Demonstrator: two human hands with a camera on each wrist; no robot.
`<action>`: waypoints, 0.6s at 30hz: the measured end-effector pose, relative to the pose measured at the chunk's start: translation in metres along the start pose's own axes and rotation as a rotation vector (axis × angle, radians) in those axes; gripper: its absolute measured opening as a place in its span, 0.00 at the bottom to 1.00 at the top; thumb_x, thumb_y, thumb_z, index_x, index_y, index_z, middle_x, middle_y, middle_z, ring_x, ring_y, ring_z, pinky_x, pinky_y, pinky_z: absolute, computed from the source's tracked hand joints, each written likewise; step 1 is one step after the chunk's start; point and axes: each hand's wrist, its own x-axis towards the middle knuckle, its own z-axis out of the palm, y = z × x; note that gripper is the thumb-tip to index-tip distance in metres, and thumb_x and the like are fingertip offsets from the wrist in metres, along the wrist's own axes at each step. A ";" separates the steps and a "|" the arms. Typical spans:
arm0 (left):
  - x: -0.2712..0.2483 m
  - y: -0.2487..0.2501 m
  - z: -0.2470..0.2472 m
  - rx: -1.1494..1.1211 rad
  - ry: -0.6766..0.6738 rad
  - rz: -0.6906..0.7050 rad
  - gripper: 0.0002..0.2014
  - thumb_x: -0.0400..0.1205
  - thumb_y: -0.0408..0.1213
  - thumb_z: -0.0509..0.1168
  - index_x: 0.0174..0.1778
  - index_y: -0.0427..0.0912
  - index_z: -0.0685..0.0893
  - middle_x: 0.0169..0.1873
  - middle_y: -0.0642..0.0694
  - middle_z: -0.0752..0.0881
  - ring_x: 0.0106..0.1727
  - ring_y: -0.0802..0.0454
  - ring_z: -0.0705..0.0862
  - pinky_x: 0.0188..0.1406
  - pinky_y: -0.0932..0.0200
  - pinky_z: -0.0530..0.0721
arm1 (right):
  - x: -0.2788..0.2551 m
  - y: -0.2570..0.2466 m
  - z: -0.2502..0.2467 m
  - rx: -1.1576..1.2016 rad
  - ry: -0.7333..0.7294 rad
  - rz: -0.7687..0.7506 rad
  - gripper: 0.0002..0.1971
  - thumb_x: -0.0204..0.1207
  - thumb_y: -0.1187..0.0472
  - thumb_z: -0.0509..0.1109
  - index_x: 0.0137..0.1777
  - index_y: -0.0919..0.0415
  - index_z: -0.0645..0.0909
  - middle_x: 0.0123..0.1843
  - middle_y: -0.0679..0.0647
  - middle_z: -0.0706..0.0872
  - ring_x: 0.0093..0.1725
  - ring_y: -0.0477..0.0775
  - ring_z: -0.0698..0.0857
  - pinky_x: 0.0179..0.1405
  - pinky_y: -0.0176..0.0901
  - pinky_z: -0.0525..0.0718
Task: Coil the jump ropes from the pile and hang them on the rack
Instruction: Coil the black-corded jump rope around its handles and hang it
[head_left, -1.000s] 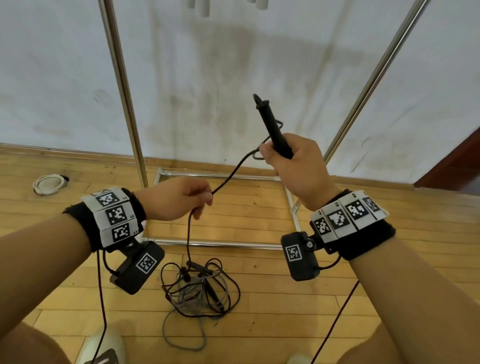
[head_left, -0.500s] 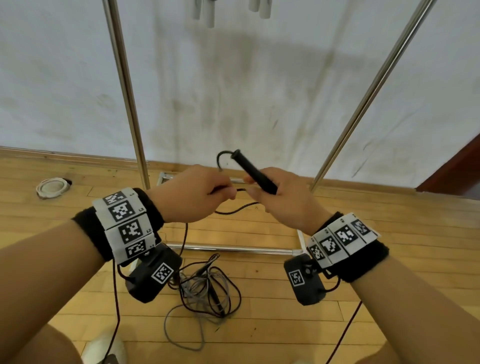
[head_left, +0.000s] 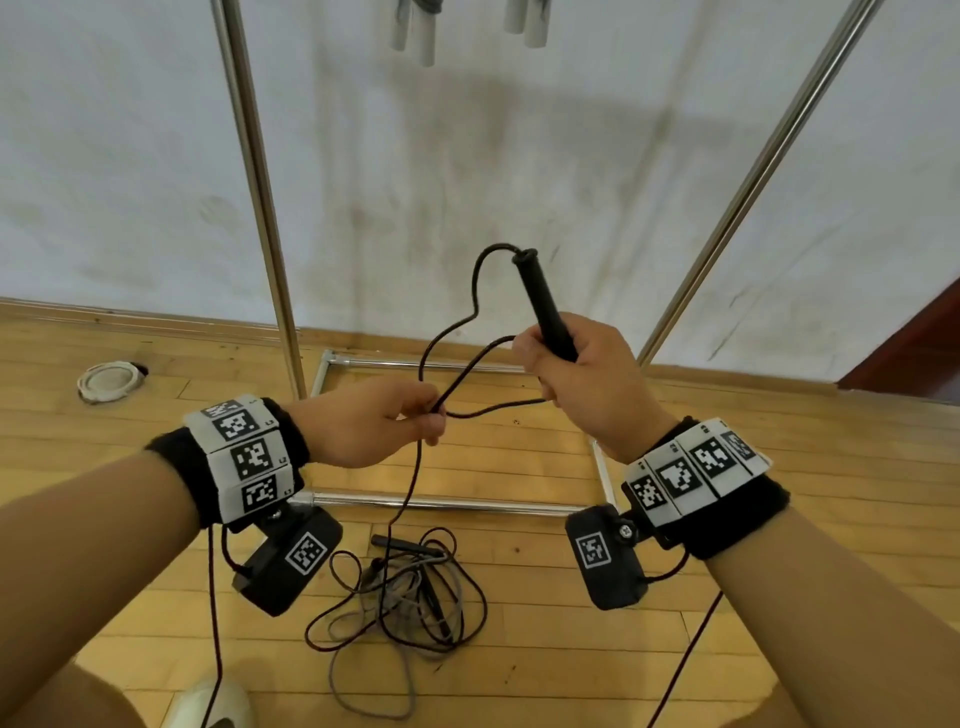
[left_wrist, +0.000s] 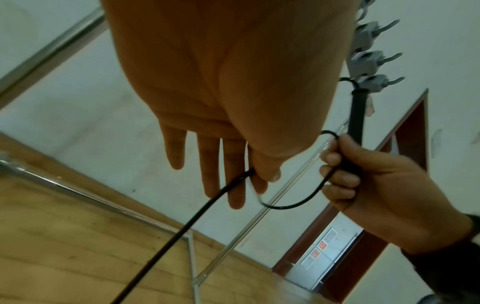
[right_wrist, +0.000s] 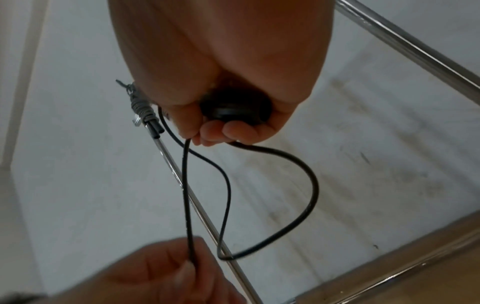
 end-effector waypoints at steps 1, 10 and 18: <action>-0.001 -0.003 0.000 -0.015 -0.015 -0.009 0.08 0.89 0.46 0.58 0.48 0.59 0.82 0.45 0.63 0.87 0.51 0.67 0.84 0.59 0.57 0.82 | 0.002 0.000 -0.002 0.052 0.018 0.008 0.09 0.81 0.57 0.71 0.46 0.64 0.83 0.30 0.52 0.78 0.27 0.46 0.78 0.29 0.39 0.80; 0.002 -0.010 -0.014 0.029 0.163 -0.150 0.12 0.89 0.45 0.58 0.44 0.54 0.85 0.32 0.54 0.84 0.33 0.60 0.85 0.34 0.67 0.81 | 0.007 0.017 -0.020 0.110 0.038 0.071 0.08 0.79 0.60 0.72 0.43 0.65 0.85 0.28 0.50 0.82 0.25 0.45 0.77 0.26 0.36 0.78; -0.001 0.012 -0.018 0.219 0.225 -0.021 0.11 0.87 0.49 0.59 0.45 0.56 0.87 0.29 0.56 0.84 0.29 0.63 0.81 0.31 0.66 0.74 | 0.001 0.040 -0.025 -0.410 -0.094 0.107 0.08 0.76 0.56 0.75 0.50 0.40 0.84 0.40 0.42 0.84 0.35 0.43 0.82 0.35 0.34 0.76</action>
